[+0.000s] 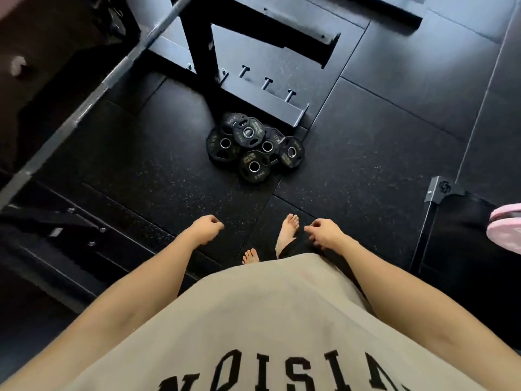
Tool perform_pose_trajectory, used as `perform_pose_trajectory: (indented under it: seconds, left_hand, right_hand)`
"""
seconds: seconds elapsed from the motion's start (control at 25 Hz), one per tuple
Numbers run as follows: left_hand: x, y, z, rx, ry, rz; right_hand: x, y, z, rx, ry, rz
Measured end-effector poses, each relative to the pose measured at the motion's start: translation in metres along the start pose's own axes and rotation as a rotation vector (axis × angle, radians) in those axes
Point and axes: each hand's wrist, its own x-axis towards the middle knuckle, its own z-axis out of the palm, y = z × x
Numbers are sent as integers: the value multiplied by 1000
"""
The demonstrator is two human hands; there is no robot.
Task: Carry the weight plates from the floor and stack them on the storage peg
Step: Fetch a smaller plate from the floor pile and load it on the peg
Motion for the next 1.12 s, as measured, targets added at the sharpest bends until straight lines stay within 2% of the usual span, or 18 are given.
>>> perform_pose_trajectory:
  seconds: [0.12, 0.32, 0.52, 0.76, 0.96, 1.12]
  left_hand:
    - [31, 34, -16, -40, -22, -37]
    - [85, 72, -32, 6, 24, -178]
    - [178, 106, -33, -58, 24, -270]
    - [377, 112, -3, -137, -46, -347]
    - [538, 75, 44, -196, 19, -341]
    - [646, 59, 84, -308, 60, -362]
  right_hand:
    - [46, -42, -29, 9, -51, -11]
    - [130, -90, -77, 27, 0, 9]
    - [241, -140, -93, -59, -121, 80]
    - [443, -167, -34, -130, -128, 149]
    - [593, -160, 33, -203, -32, 95]
    - [679, -145, 84, -252, 28, 22]
